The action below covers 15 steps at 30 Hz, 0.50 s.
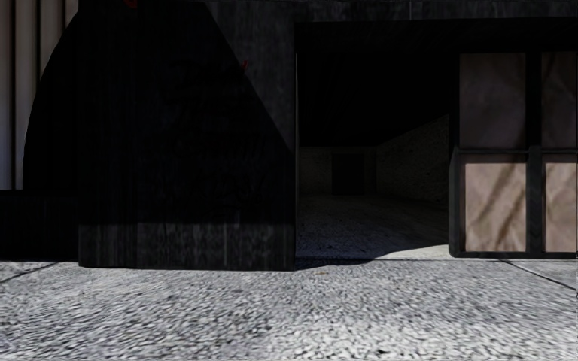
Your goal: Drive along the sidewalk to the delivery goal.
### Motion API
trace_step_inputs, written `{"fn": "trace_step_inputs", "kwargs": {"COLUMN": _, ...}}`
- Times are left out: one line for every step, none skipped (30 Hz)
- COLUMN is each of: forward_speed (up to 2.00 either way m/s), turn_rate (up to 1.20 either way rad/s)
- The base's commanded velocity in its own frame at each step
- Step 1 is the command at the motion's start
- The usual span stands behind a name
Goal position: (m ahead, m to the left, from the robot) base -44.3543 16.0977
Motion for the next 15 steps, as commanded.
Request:
{"fn": "trace_step_inputs", "kwargs": {"forward_speed": 0.83, "turn_rate": 0.83}}
{"fn": "trace_step_inputs", "kwargs": {"forward_speed": 0.83, "turn_rate": 0.86}}
{"fn": "trace_step_inputs", "kwargs": {"forward_speed": 0.83, "turn_rate": 0.87}}
{"fn": "trace_step_inputs", "kwargs": {"forward_speed": 0.83, "turn_rate": 0.87}}
{"fn": "trace_step_inputs", "kwargs": {"forward_speed": 0.83, "turn_rate": 0.87}}
{"fn": "trace_step_inputs", "kwargs": {"forward_speed": 0.83, "turn_rate": 0.87}}
{"fn": "trace_step_inputs", "kwargs": {"forward_speed": 0.83, "turn_rate": 0.87}}
{"fn": "trace_step_inputs", "kwargs": {"forward_speed": 0.85, "turn_rate": 0.87}}
{"fn": "trace_step_inputs", "kwargs": {"forward_speed": 0.85, "turn_rate": 0.87}}
{"fn": "trace_step_inputs", "kwargs": {"forward_speed": 0.9, "turn_rate": 0.87}}
{"fn": "trace_step_inputs", "kwargs": {"forward_speed": 0.95, "turn_rate": 0.87}}
{"fn": "trace_step_inputs", "kwargs": {"forward_speed": 0.96, "turn_rate": 0.87}}
{"fn": "trace_step_inputs", "kwargs": {"forward_speed": 0.97, "turn_rate": 0.87}}
{"fn": "trace_step_inputs", "kwargs": {"forward_speed": 0.97, "turn_rate": 0.87}}
{"fn": "trace_step_inputs", "kwargs": {"forward_speed": 0.97, "turn_rate": 0.87}}
